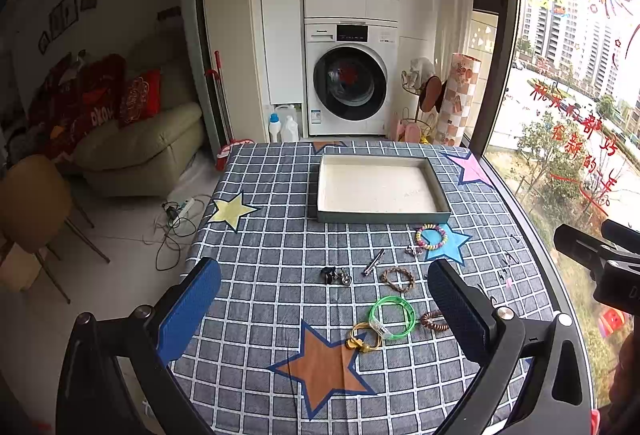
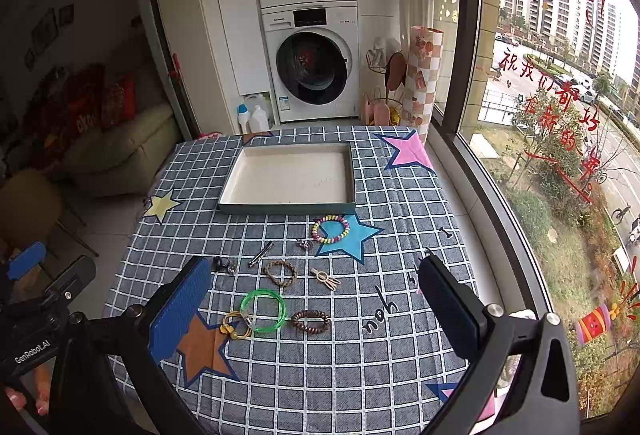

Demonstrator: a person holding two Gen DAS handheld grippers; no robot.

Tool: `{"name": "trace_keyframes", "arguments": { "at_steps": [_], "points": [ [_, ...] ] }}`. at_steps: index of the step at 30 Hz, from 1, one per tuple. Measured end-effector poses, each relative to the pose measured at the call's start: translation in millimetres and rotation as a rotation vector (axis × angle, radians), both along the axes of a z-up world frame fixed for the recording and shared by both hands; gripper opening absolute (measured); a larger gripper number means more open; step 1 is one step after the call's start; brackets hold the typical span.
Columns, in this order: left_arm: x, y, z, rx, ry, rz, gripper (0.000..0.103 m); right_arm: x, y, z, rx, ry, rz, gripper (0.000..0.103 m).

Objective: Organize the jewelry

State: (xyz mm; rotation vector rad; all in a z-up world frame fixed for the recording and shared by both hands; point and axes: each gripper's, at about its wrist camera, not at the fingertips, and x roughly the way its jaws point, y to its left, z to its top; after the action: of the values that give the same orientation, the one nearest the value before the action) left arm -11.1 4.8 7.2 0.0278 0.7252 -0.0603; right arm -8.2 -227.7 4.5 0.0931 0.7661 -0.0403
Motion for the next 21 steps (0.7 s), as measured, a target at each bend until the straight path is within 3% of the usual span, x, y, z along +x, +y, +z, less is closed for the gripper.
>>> {"name": "trace_keyframes", "arguments": {
  "at_steps": [5, 10, 21],
  "points": [
    [0, 3, -11, -0.008, 0.030, -0.008, 0.103, -2, 2, -8, 0.004, 0.015, -0.002, 0.103],
    [13, 11, -40, -0.017, 0.143, 0.006, 0.103, -1, -5, -23, 0.018, 0.066, -0.020, 0.103],
    [43, 9, -145, -0.002, 0.441, -0.030, 0.103, 22, -30, -107, 0.068, 0.340, -0.078, 0.103]
  ]
}}
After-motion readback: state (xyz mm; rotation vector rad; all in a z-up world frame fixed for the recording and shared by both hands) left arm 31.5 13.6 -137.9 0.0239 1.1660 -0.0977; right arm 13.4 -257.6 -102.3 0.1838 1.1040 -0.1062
